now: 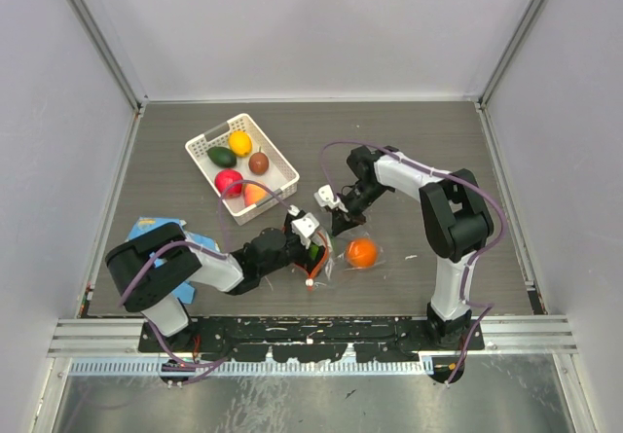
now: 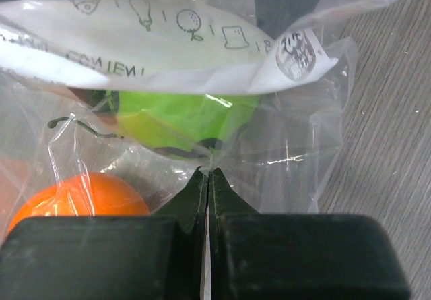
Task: Open the zip-top bag and remove the fake food
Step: Pick up the fake fruit from the zipper food storage bag.
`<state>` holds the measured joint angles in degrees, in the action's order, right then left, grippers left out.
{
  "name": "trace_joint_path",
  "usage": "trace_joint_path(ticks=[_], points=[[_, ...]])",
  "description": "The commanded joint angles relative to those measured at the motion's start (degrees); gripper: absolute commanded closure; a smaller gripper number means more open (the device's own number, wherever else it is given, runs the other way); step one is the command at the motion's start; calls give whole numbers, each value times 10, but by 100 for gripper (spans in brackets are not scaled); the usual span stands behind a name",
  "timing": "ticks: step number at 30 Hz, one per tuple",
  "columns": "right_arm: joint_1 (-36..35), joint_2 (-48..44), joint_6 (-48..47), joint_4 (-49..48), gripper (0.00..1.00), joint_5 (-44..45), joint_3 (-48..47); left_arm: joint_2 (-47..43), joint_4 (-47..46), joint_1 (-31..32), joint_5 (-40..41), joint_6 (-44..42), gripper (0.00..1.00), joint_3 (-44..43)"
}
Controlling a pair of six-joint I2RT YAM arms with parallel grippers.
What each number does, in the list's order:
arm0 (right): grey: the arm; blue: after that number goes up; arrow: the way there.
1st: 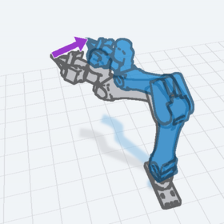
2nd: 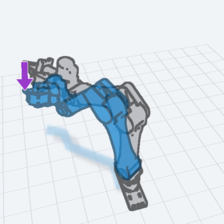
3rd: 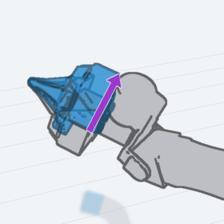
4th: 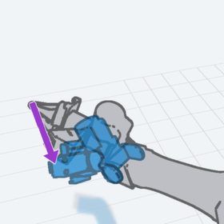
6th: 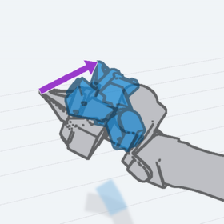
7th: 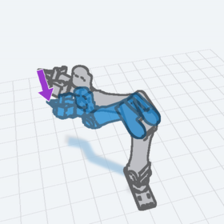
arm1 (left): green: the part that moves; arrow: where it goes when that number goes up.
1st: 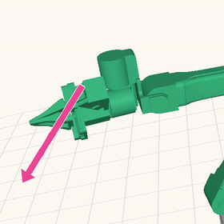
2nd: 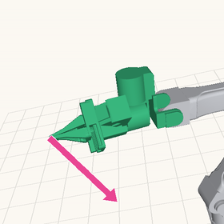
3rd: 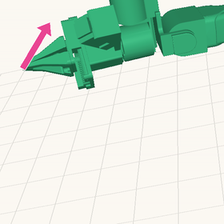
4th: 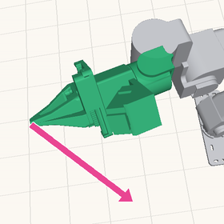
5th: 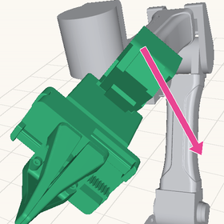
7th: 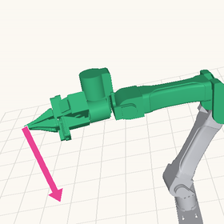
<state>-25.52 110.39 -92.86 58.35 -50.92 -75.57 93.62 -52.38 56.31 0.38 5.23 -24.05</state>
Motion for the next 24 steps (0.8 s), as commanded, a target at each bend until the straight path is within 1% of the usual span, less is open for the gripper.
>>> trace_joint_path(ticks=[1,3,4,9,11,16,18,24], points=[[-13,-1,-7,5,95,-18,-14,5,-25,3,4,-10,5,-27],[-16,1,-8,5,96,-15,-14,6,-25,3,4,-11,8,-30],[-16,2,-8,5,96,-13,-16,6,-24,3,3,-12,11,-29],[-14,-7,-5,1,97,10,-17,-4,-24,3,2,-12,37,-17],[-8,-12,-3,-3,98,14,-15,-15,-22,3,4,-10,52,-6],[8,-27,9,-21,99,30,-11,-60,-19,4,4,-3,69,22],[16,-35,14,-33,99,36,-7,-77,-20,3,5,1,71,34],[41,-50,25,-50,99,45,-1,-120,-28,3,-5,6,71,65]])
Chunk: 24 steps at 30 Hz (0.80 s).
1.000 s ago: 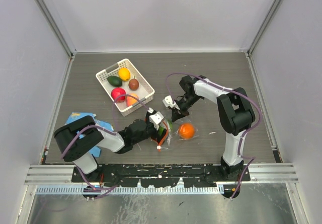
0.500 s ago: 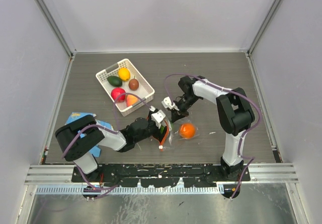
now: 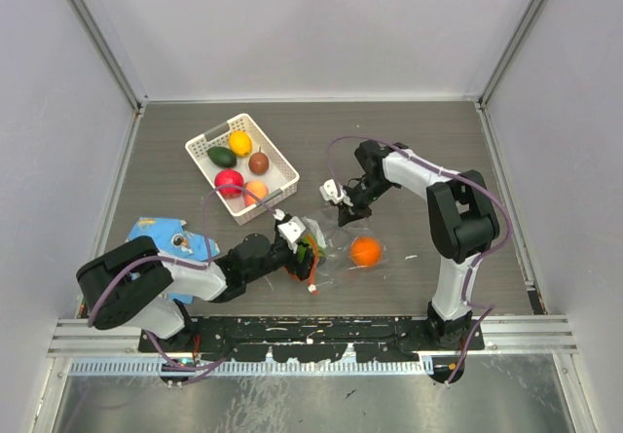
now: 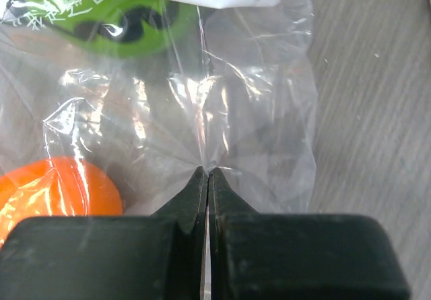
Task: Open the zip-top bag and remove the fake food
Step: Pick up the fake fruit from the zipper food storage bag.
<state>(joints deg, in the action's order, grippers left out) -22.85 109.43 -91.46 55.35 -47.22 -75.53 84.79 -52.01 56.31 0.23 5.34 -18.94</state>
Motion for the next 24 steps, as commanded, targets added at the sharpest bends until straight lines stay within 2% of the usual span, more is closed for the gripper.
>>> trace_joint_path(ticks=[1,6,13,16,22,24], points=[[18,-43,14,-23,99,10,-1,-37,-32,3,-3,6,71,19],[29,-55,18,-37,99,20,6,-67,-24,3,9,21,71,38],[35,-69,16,-38,99,7,11,-141,57,2,29,64,75,42],[34,-72,9,-31,99,-1,10,-192,141,2,35,92,77,28],[35,-74,1,-20,98,-12,6,-301,383,3,80,151,85,-12],[35,-75,0,-20,96,-13,6,-332,434,1,88,165,86,-20]])
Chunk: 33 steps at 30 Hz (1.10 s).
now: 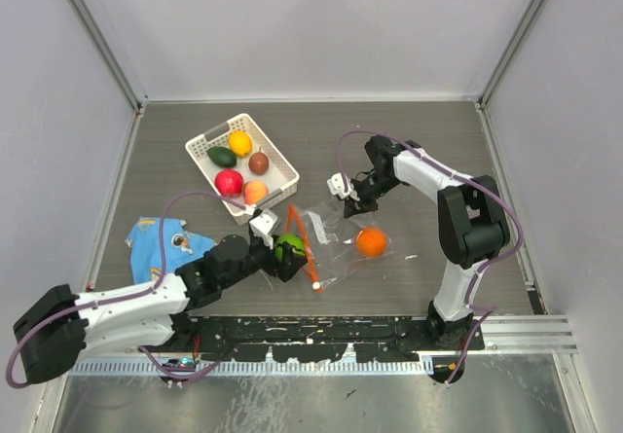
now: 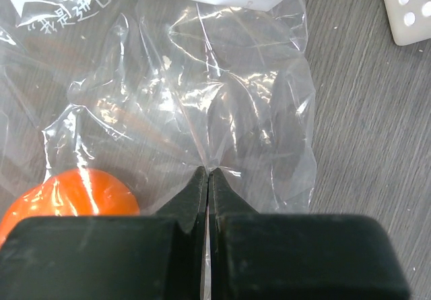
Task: Open the zip-top bag and remove the fake food
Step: Pick up the fake fruit from the zipper food storage bag.
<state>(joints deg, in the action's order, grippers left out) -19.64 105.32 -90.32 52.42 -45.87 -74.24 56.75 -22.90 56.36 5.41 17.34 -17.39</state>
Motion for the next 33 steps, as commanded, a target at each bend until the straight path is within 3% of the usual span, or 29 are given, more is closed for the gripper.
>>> trace_joint_path(ticks=[1,13,20,24,33], points=[[3,-34,-12,10,96,-27,-7,-65,165,1,39,50,86,-39],[3,-28,-13,15,93,-27,-9,-140,367,0,105,50,92,-114],[3,-30,-20,31,84,-43,-16,-149,409,-9,129,33,93,-160],[3,-34,-24,38,79,-52,-18,-149,411,-42,114,25,93,-186],[4,-46,-27,41,74,-58,-18,-104,393,-184,18,23,94,-237]])
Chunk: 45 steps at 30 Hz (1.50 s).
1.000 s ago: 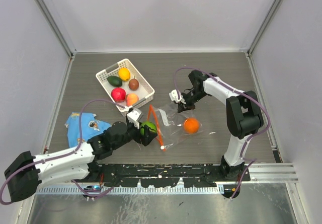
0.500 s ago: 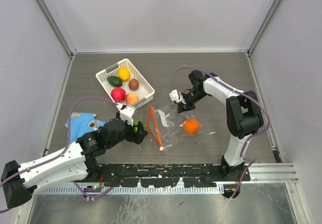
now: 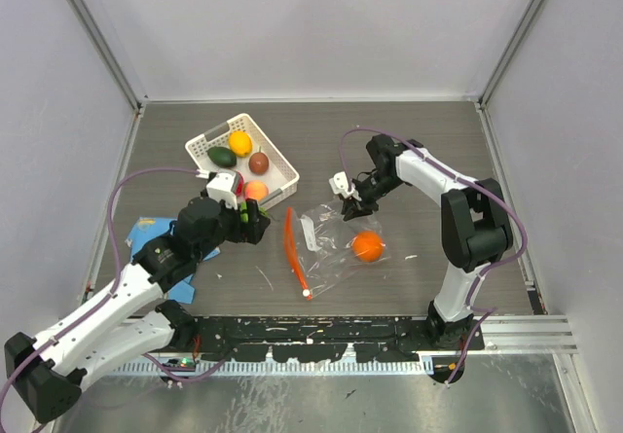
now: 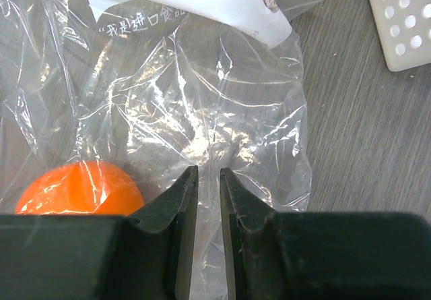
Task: Open the zip-top bag and remove the fake food
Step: Pick up the fake fruit from the zipper food storage bag, then place the fake fruit in the bin.
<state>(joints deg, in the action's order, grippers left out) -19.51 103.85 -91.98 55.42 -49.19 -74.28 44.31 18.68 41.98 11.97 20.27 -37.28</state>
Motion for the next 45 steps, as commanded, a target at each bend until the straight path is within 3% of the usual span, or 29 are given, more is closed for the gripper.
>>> trace_joint_path(ticks=[1,13,26,33,38,40,45], points=[[2,-32,-9,11,74,-26,-17,31,-26,-53,-54,-7,94,-46],[7,-43,6,10,69,-33,-20,185,-61,-154,-70,12,99,-126],[7,-45,5,10,68,-35,-18,349,-56,-170,64,45,94,-232],[7,-46,4,10,68,-36,-18,440,4,-170,139,49,85,-321],[7,-45,4,11,68,-37,-17,504,41,-170,168,49,65,-382],[7,-45,3,11,68,-37,-17,526,51,-171,175,50,50,-400],[7,-44,2,12,68,-36,-17,570,76,-171,208,54,1,-446]])
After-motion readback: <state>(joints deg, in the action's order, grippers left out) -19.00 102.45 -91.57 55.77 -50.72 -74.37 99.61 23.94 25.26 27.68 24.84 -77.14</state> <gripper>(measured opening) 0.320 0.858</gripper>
